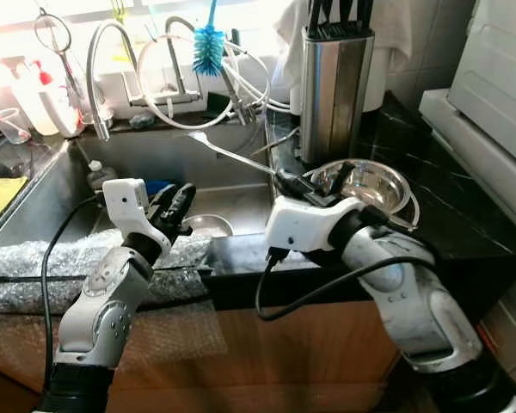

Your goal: Kitchen organization

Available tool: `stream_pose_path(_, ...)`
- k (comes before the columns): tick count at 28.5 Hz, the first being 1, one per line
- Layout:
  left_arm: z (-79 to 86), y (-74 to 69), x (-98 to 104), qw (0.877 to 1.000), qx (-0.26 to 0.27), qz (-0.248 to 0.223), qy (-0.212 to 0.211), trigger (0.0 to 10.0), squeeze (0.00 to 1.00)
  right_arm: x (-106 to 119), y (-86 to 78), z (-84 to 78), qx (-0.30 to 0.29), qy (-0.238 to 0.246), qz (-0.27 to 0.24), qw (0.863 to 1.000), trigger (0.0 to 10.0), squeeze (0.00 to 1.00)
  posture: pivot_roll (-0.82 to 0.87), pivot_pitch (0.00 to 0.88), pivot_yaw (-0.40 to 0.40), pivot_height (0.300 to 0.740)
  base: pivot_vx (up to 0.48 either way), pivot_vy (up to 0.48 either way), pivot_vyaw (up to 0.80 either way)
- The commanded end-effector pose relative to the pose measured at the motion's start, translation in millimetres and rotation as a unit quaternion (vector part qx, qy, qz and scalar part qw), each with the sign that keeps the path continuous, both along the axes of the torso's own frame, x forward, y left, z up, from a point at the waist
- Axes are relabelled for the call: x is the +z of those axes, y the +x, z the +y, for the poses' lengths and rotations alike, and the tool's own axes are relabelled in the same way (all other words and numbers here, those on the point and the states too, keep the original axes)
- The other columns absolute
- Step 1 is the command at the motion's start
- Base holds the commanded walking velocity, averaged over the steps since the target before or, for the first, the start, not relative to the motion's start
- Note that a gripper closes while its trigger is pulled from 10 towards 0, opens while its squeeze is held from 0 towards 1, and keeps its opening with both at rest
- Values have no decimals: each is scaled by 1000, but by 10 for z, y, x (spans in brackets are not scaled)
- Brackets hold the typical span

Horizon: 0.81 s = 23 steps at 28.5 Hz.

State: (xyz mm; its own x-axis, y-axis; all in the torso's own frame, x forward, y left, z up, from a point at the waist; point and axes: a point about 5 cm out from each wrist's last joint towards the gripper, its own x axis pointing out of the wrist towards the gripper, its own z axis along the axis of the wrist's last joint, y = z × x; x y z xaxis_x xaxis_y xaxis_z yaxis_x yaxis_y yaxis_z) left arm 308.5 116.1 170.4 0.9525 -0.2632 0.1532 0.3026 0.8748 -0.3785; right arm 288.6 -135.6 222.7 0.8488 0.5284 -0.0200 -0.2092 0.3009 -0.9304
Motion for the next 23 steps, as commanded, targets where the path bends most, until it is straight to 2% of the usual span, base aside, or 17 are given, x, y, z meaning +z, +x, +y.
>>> stream_pose_path(1,2,13,98,999,-12,-5,-32,10000,0,8,17,98,14,0,-8,1000,10000,0,-133,0,99,740,0,0,0)
stream_pose_path(12,-3,23,147,991,-43,15,-128,10000,0,-19,39,143,14,-3,-6,1000,10000,0,-138,0,96,740,0,0,0)
stream_pose_path(14,9,21,203,986,-52,8,-161,10000,0,-22,49,128,7,-6,-7,1000,10000,0,-143,0,97,740,0,0,0)
stream_pose_path(16,-2,14,220,985,-65,6,-162,10000,0,-23,56,115,2,-5,-6,1000,10000,0,-142,0,96,740,0,0,0)
stream_pose_path(18,-43,-7,204,988,-84,5,-132,10000,0,-30,63,112,-1,-7,-6,1000,10000,0,-143,0,96,740,0,0,0)
stream_pose_path(20,-108,-41,229,984,-101,2,-144,10000,0,-38,76,114,-7,-13,-7,1000,10000,0,-144,0,98,740,0,0,0)
stream_pose_path(23,-112,-40,243,983,-102,2,-152,10000,0,-36,81,124,-8,-9,-8,1000,10000,0,-144,0,98,740,0,0,0)
